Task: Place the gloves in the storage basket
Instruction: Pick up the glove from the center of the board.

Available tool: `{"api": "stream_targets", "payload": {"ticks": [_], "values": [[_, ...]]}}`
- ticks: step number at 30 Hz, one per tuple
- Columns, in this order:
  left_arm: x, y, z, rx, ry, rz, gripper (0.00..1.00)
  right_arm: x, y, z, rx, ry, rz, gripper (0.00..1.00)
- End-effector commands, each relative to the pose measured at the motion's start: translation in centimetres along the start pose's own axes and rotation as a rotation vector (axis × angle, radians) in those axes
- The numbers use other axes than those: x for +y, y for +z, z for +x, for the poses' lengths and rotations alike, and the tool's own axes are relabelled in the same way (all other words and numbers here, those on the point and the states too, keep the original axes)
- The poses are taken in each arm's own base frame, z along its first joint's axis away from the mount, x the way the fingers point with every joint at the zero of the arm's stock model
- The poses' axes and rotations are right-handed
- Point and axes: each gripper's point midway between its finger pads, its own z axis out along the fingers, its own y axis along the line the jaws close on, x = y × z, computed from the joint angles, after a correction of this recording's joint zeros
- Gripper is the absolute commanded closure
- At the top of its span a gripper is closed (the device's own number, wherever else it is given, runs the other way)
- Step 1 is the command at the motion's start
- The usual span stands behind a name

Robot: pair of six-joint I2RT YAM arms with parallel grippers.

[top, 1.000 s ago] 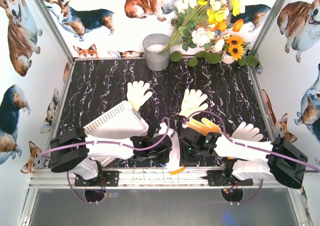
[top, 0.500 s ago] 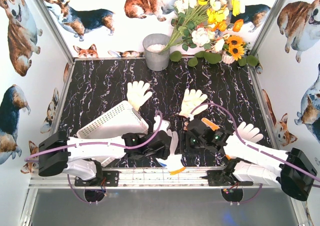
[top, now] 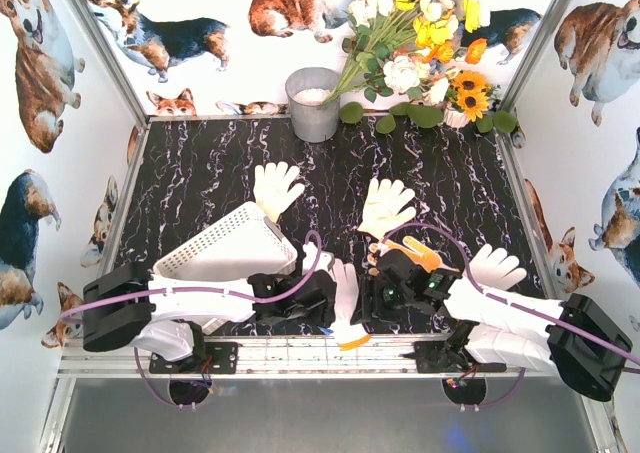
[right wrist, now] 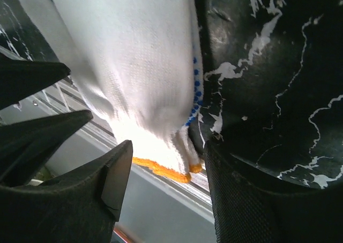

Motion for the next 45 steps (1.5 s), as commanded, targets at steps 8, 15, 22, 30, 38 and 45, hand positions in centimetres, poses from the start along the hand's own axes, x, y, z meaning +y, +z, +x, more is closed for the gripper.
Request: {"api": "stream_targets", "payload": {"ticks": [8, 15, 22, 30, 38, 45], "values": [[2.4, 1.4, 2.2, 0.058, -0.004, -0.085, 0.62, -0.1, 1.0, 1.6, 0.067, 0.045, -0.062, 0.48], [2.8, 1.5, 2.4, 0.058, 0.0, -0.094, 0.63, -0.1, 1.1, 2.3, 0.087, 0.078, -0.098, 0.55], [2.7, 1.5, 2.1, 0.048, 0.009, -0.092, 0.63, 0.1, 1.3, 2.8, 0.12, 0.105, -0.11, 0.59], [1.5, -0.7, 0.0, -0.006, 0.009, -0.067, 0.46, 1.1, 1.4, 3.0, 0.154, 0.171, -0.144, 0.99], [-0.6, -4.0, -2.7, -0.121, 0.186, 0.07, 0.25, 3.1, 1.0, 1.9, 0.135, 0.283, -0.185, 1.0], [-2.5, -4.4, -2.4, -0.163, 0.514, 0.079, 0.24, 3.9, 0.7, 1.5, 0.149, 0.383, -0.175, 1.0]]}}
